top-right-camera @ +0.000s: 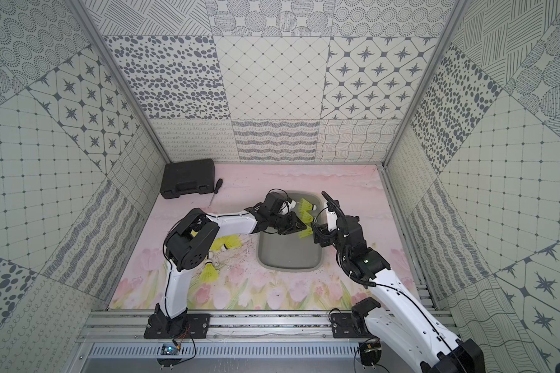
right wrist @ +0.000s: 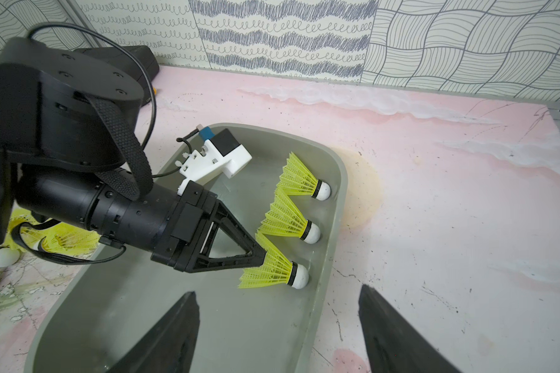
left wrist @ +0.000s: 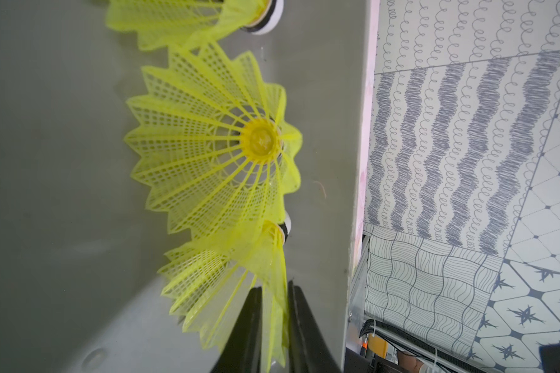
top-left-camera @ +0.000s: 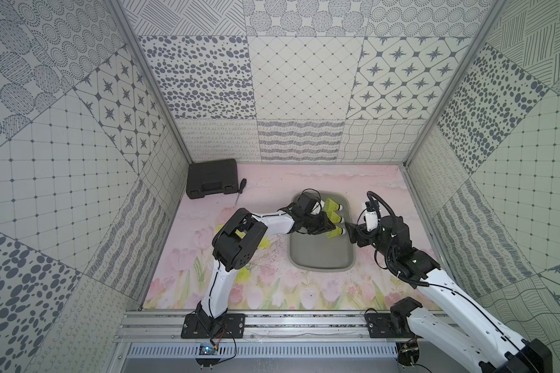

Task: Put the shuttlecocks into the storage box
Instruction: Place the shuttlecock in the storage box.

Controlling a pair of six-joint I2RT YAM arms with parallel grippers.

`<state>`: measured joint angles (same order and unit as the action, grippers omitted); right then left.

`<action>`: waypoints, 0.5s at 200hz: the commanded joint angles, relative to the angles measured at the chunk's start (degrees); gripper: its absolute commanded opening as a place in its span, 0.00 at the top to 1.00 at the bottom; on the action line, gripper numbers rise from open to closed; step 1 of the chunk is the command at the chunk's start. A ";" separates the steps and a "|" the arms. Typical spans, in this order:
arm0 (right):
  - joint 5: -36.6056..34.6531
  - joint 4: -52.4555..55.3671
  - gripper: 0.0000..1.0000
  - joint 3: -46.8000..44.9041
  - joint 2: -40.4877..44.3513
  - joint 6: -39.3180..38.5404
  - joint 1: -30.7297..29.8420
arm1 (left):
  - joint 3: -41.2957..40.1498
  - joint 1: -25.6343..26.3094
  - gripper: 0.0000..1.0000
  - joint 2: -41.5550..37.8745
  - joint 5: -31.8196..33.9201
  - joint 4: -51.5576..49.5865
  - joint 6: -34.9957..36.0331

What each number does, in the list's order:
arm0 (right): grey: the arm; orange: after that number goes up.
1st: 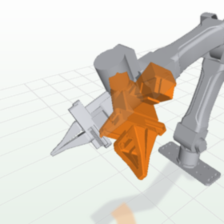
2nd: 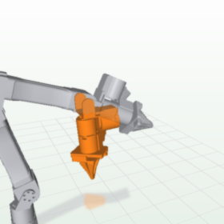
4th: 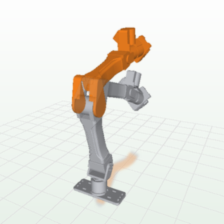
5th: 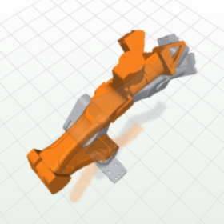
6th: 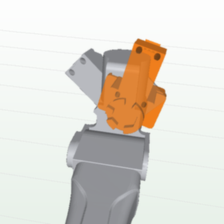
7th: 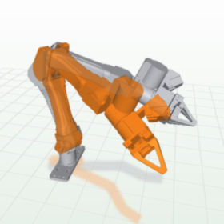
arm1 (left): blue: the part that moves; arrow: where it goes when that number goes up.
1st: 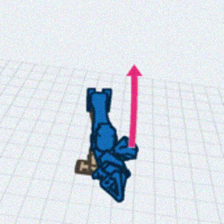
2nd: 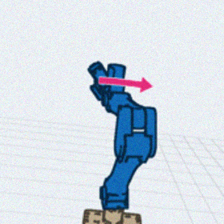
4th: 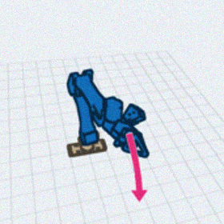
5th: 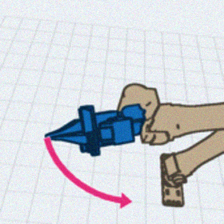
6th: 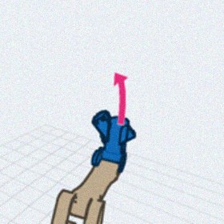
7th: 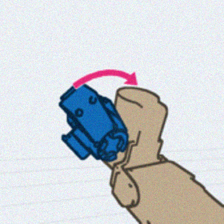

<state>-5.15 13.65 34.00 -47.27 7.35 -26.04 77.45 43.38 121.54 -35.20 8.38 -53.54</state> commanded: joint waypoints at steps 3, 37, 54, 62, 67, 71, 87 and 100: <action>0.52 -1.63 0.19 -0.25 -0.37 0.81 0.29 | 0.86 -0.04 0.76 0.44 -2.68 0.89 0.37; 0.49 -1.53 0.19 -0.16 -0.28 0.75 0.30 | -0.06 -0.12 0.65 -0.72 -1.63 0.81 0.75; 0.41 -1.43 0.19 -0.07 -0.26 0.73 0.38 | -0.81 -0.18 0.57 -1.72 -0.62 0.63 1.40; 0.48 -1.45 0.18 -0.08 -0.26 0.73 0.38 | -0.98 -0.11 0.55 -2.11 -0.34 0.12 1.87; 0.49 -1.43 0.19 -0.07 -0.31 0.75 0.38 | -0.92 -0.13 0.55 -2.26 -0.16 -0.15 2.17; 0.48 -1.45 0.19 -0.09 -0.27 0.69 0.40 | -0.90 -0.14 0.54 -2.38 -0.13 -0.30 2.33; 0.48 -1.36 0.19 -0.08 -0.25 0.74 0.38 | -1.07 -0.34 0.53 -2.61 -0.53 -0.53 2.54; 0.55 -1.39 0.19 -0.08 -0.33 0.73 0.47 | -1.58 -0.46 0.52 -3.18 -0.49 -0.29 2.69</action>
<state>-4.99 13.76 34.00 -47.27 7.35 -25.89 76.49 43.35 120.09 -35.59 8.08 -53.25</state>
